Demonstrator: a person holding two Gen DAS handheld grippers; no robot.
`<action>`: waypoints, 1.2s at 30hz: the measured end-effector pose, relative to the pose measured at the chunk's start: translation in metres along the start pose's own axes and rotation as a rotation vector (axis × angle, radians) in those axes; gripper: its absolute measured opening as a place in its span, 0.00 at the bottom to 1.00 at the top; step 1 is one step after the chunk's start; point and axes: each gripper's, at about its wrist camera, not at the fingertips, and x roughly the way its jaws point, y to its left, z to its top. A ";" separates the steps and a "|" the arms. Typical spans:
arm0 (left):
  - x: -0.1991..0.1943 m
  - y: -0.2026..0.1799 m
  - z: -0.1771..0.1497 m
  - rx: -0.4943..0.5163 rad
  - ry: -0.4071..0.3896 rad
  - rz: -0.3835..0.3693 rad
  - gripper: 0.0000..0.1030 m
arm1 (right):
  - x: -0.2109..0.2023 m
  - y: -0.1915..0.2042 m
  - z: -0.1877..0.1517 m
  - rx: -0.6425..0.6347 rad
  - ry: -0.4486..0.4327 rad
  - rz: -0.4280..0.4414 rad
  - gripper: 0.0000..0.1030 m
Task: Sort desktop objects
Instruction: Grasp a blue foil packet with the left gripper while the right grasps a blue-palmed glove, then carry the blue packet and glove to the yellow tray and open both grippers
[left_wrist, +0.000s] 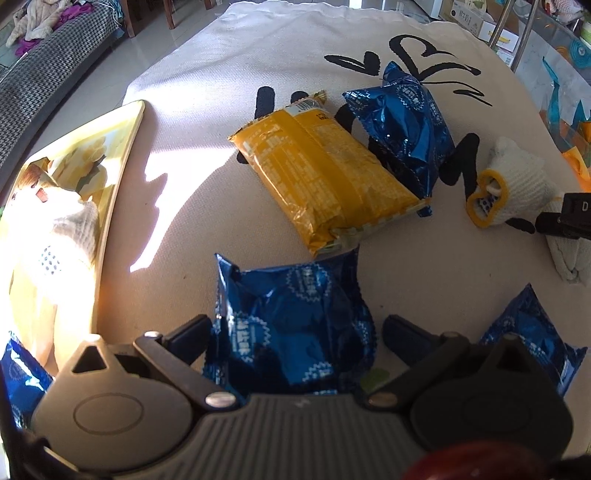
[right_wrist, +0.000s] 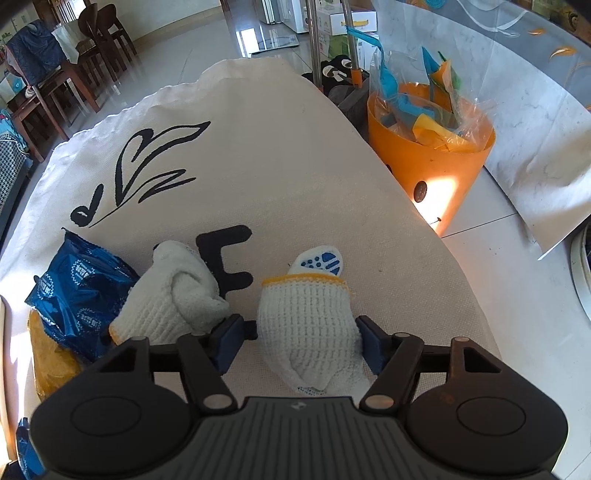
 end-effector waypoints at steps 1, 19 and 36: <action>-0.002 0.000 -0.001 0.003 -0.010 0.004 0.93 | 0.000 -0.001 0.000 0.004 0.003 0.009 0.51; -0.065 0.024 0.028 -0.161 -0.105 -0.262 0.73 | -0.087 0.008 0.006 0.090 -0.067 0.102 0.51; -0.110 0.103 0.052 -0.220 -0.280 -0.187 0.74 | -0.122 0.103 -0.058 -0.010 -0.025 0.305 0.51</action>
